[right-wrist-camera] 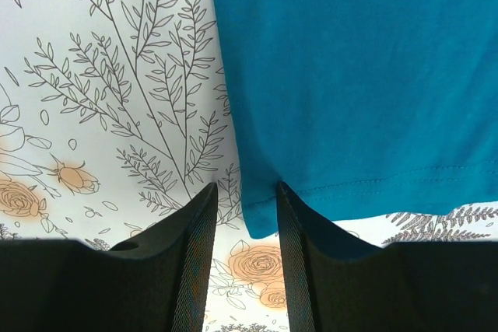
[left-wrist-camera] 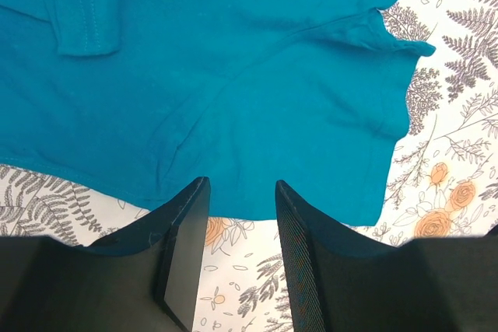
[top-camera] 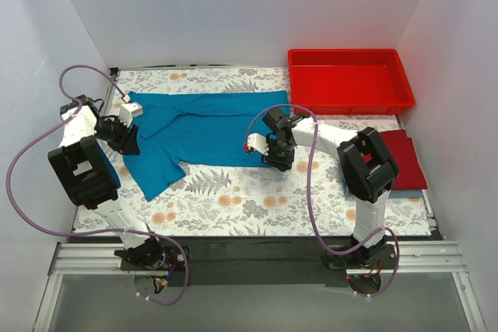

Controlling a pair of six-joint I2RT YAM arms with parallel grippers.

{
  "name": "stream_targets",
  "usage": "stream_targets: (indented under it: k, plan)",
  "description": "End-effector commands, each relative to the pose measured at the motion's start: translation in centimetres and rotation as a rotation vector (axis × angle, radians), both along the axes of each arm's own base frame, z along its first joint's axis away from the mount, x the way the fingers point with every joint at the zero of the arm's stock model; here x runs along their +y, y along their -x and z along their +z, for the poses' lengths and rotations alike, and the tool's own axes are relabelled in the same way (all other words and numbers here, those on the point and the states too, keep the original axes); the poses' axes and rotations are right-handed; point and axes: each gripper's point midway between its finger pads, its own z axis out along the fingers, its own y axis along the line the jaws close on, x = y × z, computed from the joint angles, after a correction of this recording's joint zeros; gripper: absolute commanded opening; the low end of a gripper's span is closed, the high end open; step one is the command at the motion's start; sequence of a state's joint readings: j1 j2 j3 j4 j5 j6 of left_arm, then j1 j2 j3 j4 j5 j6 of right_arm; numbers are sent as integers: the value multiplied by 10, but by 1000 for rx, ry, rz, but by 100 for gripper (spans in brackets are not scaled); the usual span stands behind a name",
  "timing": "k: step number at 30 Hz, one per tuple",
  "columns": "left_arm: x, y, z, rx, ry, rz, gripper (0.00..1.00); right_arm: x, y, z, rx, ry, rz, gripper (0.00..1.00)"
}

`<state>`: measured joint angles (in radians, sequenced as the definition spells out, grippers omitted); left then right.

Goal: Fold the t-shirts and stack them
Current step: Fold the tshirt

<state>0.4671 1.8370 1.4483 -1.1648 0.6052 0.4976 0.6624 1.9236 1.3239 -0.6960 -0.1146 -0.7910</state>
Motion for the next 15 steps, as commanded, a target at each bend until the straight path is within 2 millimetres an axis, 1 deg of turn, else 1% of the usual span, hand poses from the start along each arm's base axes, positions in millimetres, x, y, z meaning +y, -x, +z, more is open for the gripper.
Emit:
stream_targets:
  k: [1,2,3,4,5,6,7,9,10,15]
  plan:
    - [2,-2,12,-69,-40,-45,38,-5,-5,-5,-35,16,12,42]
    - [2,0,13,-90,-56,-77,38,-6,-2,-8,-25,20,11,37]
    - [1,6,8,-81,-61,-97,38,-6,-1,-11,-16,24,9,33]
    - [0,8,6,-92,-71,-120,38,-7,0,-13,-11,25,8,24]
    - [1,9,8,-127,-102,-169,38,-7,0,-13,-10,28,7,19]
    - [2,12,5,-135,-115,-192,38,-8,1,-15,-8,32,9,13]
    - [3,15,1,-141,-131,-218,38,-8,1,-15,-6,35,8,2]
    - [4,18,-5,-162,-163,-302,39,-6,-2,-12,-16,29,8,1]
    - [6,24,-11,-141,-177,-325,40,-5,-3,-11,-18,25,5,1]
    - [15,33,-33,-121,-248,-430,42,0,-8,-6,-24,14,-6,1]
